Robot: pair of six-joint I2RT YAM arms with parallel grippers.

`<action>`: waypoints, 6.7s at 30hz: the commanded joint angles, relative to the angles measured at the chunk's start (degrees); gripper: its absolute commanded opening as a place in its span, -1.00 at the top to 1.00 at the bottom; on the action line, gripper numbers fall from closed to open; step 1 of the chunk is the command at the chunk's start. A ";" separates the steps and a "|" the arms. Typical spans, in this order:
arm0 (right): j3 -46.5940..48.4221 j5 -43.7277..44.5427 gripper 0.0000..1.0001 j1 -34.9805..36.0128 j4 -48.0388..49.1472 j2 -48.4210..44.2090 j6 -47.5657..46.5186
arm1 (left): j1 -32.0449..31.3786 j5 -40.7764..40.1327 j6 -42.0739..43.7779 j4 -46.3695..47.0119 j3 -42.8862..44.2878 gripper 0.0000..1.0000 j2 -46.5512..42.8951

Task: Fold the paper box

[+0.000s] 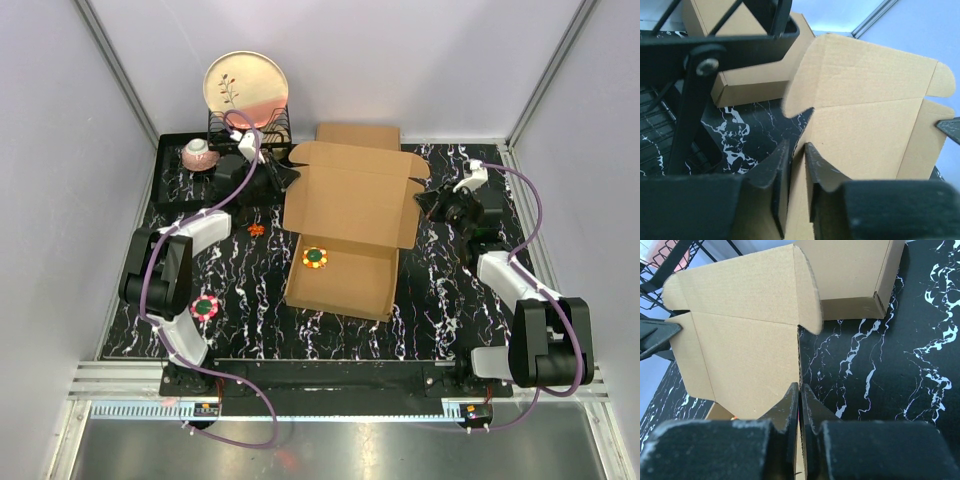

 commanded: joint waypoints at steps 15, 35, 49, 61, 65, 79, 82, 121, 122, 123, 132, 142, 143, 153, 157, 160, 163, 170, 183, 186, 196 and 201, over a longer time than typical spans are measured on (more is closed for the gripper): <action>-3.05 13.64 0.82 8.43 -4.44 -12.72 -5.18 | -6.84 -11.00 4.05 12.43 -16.38 0.97 -19.27; -1.92 16.81 0.17 8.79 -7.25 -14.49 -5.44 | -9.13 -17.86 13.54 5.32 -19.20 1.00 -26.31; 2.65 15.23 0.16 8.79 -2.86 -5.09 -5.44 | -9.13 -17.77 15.39 4.88 -19.02 1.00 -25.34; 0.55 13.64 0.81 8.97 -1.18 -8.24 -2.55 | -11.58 -22.41 14.86 4.26 -20.34 1.00 -28.05; -2.70 15.13 0.92 9.84 -1.19 -11.84 -0.61 | -16.59 -27.43 15.13 5.40 -22.01 1.00 -29.82; -14.39 30.76 1.00 17.83 0.48 -18.88 1.76 | -30.13 -51.07 12.31 33.13 -35.53 1.00 -28.16; -15.10 33.41 1.00 18.90 0.75 -19.14 2.99 | -32.07 -55.30 13.19 39.39 -36.77 1.00 -26.22; -31.70 51.17 1.00 38.32 11.14 -24.14 0.88 | -51.58 -60.31 37.28 64.03 -43.63 0.99 -15.76; -32.93 52.04 1.00 38.76 10.34 -25.11 1.41 | -53.06 -61.01 36.49 64.03 -43.81 0.99 -15.50; -33.72 52.31 1.00 39.02 10.07 -26.51 1.93 | -53.86 -61.54 36.13 64.03 -43.81 0.99 -15.15; -34.96 54.60 0.91 41.66 7.79 -28.10 5.71 | -61.07 -66.99 33.84 64.03 -43.81 0.98 -9.96; -34.78 56.36 1.00 42.71 4.96 -30.30 7.04 | -63.45 -73.15 45.24 64.03 -38.81 1.00 -14.09; -34.79 56.45 1.00 42.72 4.97 -30.22 7.04 | -63.36 -73.14 45.79 64.03 -38.36 1.00 -14.52; -34.87 56.71 1.00 42.89 4.79 -30.66 7.04 | -61.43 -77.00 47.91 64.03 -34.32 1.00 -16.02; -34.79 56.71 1.00 42.89 5.05 -30.57 7.12 | -58.98 -78.33 48.61 64.03 -32.74 1.00 -16.99; -34.87 55.92 1.00 42.89 7.51 -29.17 7.65 | -56.43 -77.19 47.12 64.03 -32.73 1.00 -17.52; -34.08 56.18 0.99 43.16 11.11 -24.87 7.39 | -53.88 -76.31 45.80 64.03 -33.78 1.00 -18.31; -30.83 54.87 1.00 44.03 22.09 -12.04 6.68 | -46.93 -73.24 39.39 64.03 -38.79 1.00 -22.87; -29.25 56.97 1.00 47.73 29.67 -3.49 5.02 | -38.93 -64.44 27.47 59.73 -42.57 0.92 -29.55; -28.11 56.97 1.00 47.73 25.99 -6.30 3.44 | -38.93 -64.36 21.13 55.16 -43.28 0.88 -32.01; -27.67 57.50 0.99 47.73 22.90 -9.83 1.24 | -38.49 -64.27 18.90 32.71 -37.58 0.88 -41.77; -27.58 57.76 1.00 47.73 21.76 -10.70 0.62 | -35.69 -63.57 16.46 21.94 -35.10 0.88 -43.97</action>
